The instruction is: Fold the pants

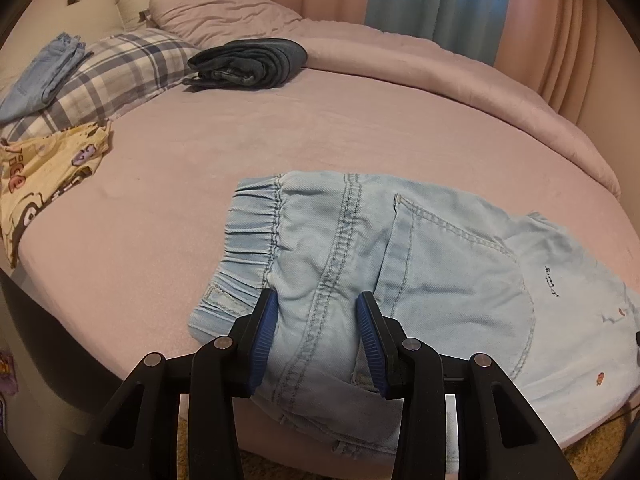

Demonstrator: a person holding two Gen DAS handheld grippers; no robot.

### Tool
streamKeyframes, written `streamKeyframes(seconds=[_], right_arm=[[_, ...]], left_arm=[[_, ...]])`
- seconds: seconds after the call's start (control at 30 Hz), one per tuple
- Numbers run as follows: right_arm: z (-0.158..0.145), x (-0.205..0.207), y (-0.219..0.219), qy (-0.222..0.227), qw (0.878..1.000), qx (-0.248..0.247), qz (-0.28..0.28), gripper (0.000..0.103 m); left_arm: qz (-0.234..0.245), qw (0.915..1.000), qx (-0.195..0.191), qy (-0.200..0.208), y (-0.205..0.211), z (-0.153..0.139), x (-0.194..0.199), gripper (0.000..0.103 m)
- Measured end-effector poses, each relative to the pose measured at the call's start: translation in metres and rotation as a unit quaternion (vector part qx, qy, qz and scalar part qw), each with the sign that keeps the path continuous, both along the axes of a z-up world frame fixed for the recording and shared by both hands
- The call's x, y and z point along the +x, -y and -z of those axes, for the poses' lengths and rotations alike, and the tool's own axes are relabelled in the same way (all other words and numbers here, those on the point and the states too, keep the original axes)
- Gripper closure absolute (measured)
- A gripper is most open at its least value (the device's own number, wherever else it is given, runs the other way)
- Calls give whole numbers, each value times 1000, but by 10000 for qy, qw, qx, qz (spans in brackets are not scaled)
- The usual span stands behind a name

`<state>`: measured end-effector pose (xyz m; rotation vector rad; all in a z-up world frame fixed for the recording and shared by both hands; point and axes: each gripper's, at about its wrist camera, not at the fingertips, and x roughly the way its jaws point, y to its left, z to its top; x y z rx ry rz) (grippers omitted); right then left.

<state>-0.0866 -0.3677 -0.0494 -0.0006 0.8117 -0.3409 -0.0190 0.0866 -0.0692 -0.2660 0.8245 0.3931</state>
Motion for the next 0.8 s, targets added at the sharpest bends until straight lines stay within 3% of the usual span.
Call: streamKeyframes(seconds=[0.1,0.23,0.33,0.43,0.53,0.57,0.67,0.73,0.8], right_arm=[[-12,3,-7,-297,9995,15,100,51],[-40,8,-33,-225,9959,798,-356,50],[-65,19,-89,-115,9908,793,-1088,47],[-72,37,-175,-297,9686,873,-2308,48],[-63,49,-244,-565,9442,1030,-3078,48],[-55,54,-276,-628,9324,1049,-3400,49],[-27,71,-330,-979,9201,1027,-3650,53],[2,82,-362,-1313,9116,1091,-3741,66],[27,90,-378,-1608,9120,1017,-3635,67]], left_arm=[[208,9996,81,-159,1,-18,7,61],[497,9983,-100,289,-15,-47,22,61],[576,9961,-592,314,-29,-45,40,61],[683,9931,-895,340,-34,-33,53,61],[550,9934,-1008,-42,-35,-1,61,61],[546,9936,-987,41,-35,2,59,61],[664,9949,-759,70,-31,1,50,61],[626,9934,-959,115,-37,1,45,61],[522,9916,-1172,165,-46,0,41,71]])
